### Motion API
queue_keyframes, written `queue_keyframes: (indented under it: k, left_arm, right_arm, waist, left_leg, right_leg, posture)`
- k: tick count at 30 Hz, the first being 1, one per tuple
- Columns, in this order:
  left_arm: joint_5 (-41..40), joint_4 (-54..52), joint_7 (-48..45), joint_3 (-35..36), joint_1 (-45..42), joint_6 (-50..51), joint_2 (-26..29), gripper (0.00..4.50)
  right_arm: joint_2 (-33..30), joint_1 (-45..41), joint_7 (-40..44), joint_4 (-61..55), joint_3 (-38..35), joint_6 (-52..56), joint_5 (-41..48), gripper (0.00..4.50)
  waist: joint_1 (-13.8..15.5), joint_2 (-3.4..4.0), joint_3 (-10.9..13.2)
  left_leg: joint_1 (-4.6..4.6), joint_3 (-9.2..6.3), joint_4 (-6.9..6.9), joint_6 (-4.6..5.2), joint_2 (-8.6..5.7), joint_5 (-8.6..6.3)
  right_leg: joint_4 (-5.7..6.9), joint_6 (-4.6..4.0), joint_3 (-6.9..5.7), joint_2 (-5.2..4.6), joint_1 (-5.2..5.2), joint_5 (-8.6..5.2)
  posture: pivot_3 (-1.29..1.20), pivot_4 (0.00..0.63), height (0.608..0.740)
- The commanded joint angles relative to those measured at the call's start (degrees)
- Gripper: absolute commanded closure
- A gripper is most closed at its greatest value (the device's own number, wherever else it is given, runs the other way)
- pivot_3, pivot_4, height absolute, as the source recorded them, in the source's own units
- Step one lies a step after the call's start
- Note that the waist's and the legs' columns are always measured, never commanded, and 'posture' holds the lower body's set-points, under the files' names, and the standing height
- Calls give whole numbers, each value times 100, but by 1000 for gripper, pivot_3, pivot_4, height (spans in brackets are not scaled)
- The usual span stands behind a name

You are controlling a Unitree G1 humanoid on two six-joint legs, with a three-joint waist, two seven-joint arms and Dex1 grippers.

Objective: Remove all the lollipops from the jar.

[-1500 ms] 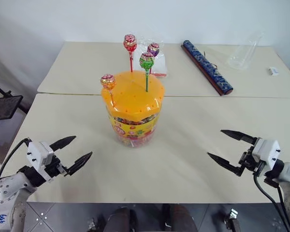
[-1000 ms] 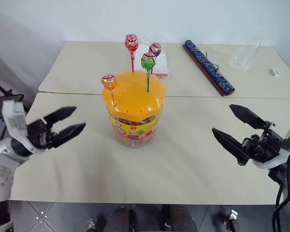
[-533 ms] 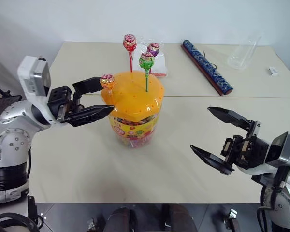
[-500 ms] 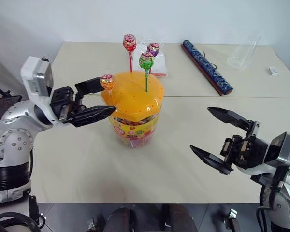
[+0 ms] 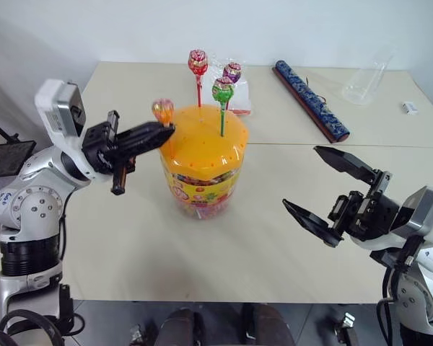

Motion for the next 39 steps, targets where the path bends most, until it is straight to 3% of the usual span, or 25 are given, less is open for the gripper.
queue_keyframes:
  k: [1,3,6,10,12,16,21,25,28,29,32,35,39]
  left_arm:
    - [-924,56,599,664,-322,300,43,4448]
    - [-987,251,936,900,-317,413,178,4448]
    - [-97,780,1290,929,281,760,1102,4448]
    - [1169,1075,1237,718,1850,912,2202,4448]
    - [1397,917,1190,719,2603,1187,2478,4448]
    - [1382,318,1311,1086,3683,1605,2400,4448]
    - [1396,-22,1442,1235,4221,1922,2196,4448]
    - [1876,-27,1436,1037,4372,1704,2200,3560]
    - [2104,98,865,1085,4177,1031,2323,2829]
    - [2258,157,371,1170,4072,369,2384,2624]
    - [2326,849,-685,1349,3424,-688,2546,2624]
    - [2036,1223,-1058,1135,2529,-628,2490,2624]
    - [1779,951,-914,221,826,-339,1743,2624]
  right_arm:
    - [-289,-315,313,-136,124,202,371,0]
    - [-452,-475,568,-63,194,314,515,0]
    - [-912,-657,1384,108,426,576,669,0]
    - [-1276,-615,2133,458,623,751,650,0]
    - [-1348,-555,2266,595,628,796,569,0]
    - [-1372,-383,2394,909,521,668,317,0]
    - [-1356,-183,2475,1223,358,451,34,0]
    - [-1449,-143,2669,1356,268,311,-64,0]
    - [-1480,-32,2514,1253,36,461,119,0]
    - [-1479,33,2378,1180,-128,545,219,0]
    - [-1429,149,1779,937,-614,905,612,0]
    - [-1371,243,1325,721,-940,1174,917,0]
    - [-1096,321,549,441,-1432,1280,1291,0]
  waist:
    - [-18,0,0]
    - [-28,0,0]
    - [-59,1,0]
    - [-44,-3,0]
    - [-40,-4,1]
    - [62,-16,4]
    - [108,-17,5]
    - [92,-14,7]
    - [96,-13,8]
    - [105,-13,7]
    - [129,-14,7]
    - [112,-12,7]
    - [160,-13,7]
  left_leg:
    - [1,-1,1,0,0,0]
    - [7,-4,-1,0,1,0]
    - [11,-1,-4,-1,1,0]
    - [17,11,-17,0,4,-2]
    - [11,12,-18,-1,5,-12]
    - [0,-3,-12,0,4,-28]
    - [1,-2,-6,-6,-2,-31]
    - [10,8,-6,-9,4,-29]
    - [11,13,-8,-12,4,-30]
    - [9,13,-9,-13,4,-30]
    - [-1,12,-4,-16,2,-32]
    - [3,20,-3,-16,0,-33]
    - [5,18,0,-6,-8,-28]
  right_leg:
    - [5,0,0,-1,0,0]
    - [9,0,-2,-1,1,0]
    - [14,0,-1,3,-1,0]
    - [7,-1,6,11,-4,-2]
    - [3,-1,7,9,-10,-2]
    - [2,-3,-1,-5,-11,-2]
    - [-4,-4,-3,-35,-5,-3]
    - [4,-7,-7,-36,-6,-5]
    - [8,-8,-9,-36,-11,-5]
    - [8,-8,-12,-35,-13,-6]
    - [7,-12,-23,-33,-18,-7]
    - [6,-12,-23,-36,-16,-7]
    - [24,-6,-25,-34,-12,-4]
  posture:
    - [0,150,740]
    - [0,150,740]
    - [0,150,740]
    - [0,150,740]
    - [0,150,740]
    - [0,150,740]
    - [0,150,740]
    - [0,150,740]
    - [0,150,740]
    - [0,150,740]
    - [0,150,740]
    - [0,150,740]
    - [0,150,740]
